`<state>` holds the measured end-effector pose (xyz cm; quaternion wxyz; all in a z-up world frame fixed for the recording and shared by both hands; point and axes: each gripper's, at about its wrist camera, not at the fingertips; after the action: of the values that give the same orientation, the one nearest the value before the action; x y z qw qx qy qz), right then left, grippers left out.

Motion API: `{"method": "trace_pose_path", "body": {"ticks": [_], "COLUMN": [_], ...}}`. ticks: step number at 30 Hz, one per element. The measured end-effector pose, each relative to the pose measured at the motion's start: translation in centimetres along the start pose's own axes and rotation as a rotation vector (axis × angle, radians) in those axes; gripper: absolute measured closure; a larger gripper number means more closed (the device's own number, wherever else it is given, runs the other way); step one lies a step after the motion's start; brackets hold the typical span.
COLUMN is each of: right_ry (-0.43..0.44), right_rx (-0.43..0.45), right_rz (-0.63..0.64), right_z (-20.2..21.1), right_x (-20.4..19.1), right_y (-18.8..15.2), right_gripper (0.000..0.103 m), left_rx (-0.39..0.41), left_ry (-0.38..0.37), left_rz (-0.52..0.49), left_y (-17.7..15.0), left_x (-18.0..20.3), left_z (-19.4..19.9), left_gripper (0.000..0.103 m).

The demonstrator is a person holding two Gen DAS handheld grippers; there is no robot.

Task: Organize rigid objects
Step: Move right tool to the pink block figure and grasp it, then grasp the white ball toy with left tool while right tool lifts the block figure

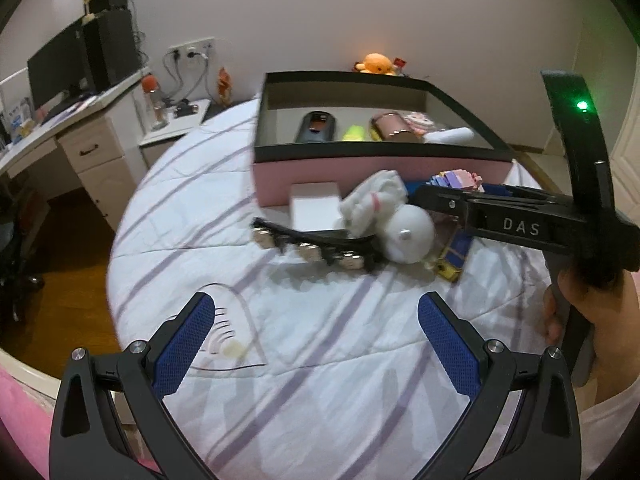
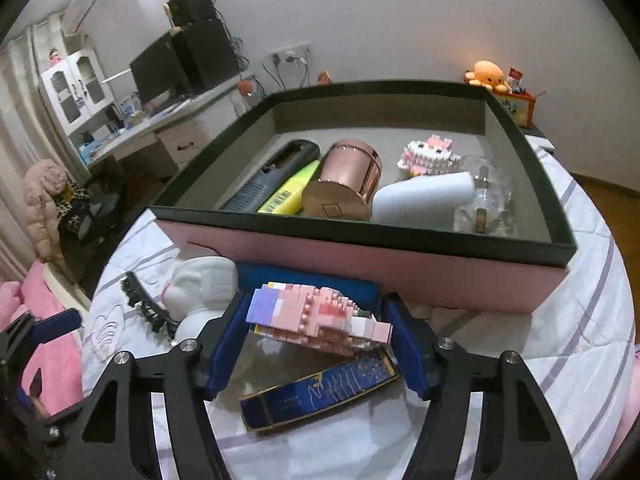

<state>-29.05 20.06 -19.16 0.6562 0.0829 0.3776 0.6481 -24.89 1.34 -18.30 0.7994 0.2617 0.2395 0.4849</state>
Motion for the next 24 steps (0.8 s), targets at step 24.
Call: {"method": "trace_pose_path", "body": {"ticks": [24], "right_ry": [0.044], "right_rx": [0.000], "right_rz": [-0.060], "right_z": [4.7], "right_x": [7.3], "right_y": [-1.1], "right_gripper": [0.035], "left_rx": [-0.050], "left_ry": [0.068], "left_rz": [0.009], "left_y": [5.5], "left_x": [4.1], "left_z": [-5.1], "left_gripper": [0.000]}}
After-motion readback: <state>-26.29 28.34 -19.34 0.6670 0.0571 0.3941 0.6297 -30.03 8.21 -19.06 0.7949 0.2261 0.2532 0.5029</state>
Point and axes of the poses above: each gripper's, at about its wrist camera, not at the fingertips, and z roughly against the way its jaws point, x to its right, y to its top, and after that the axes turned 14 degrees about -z, right-handed
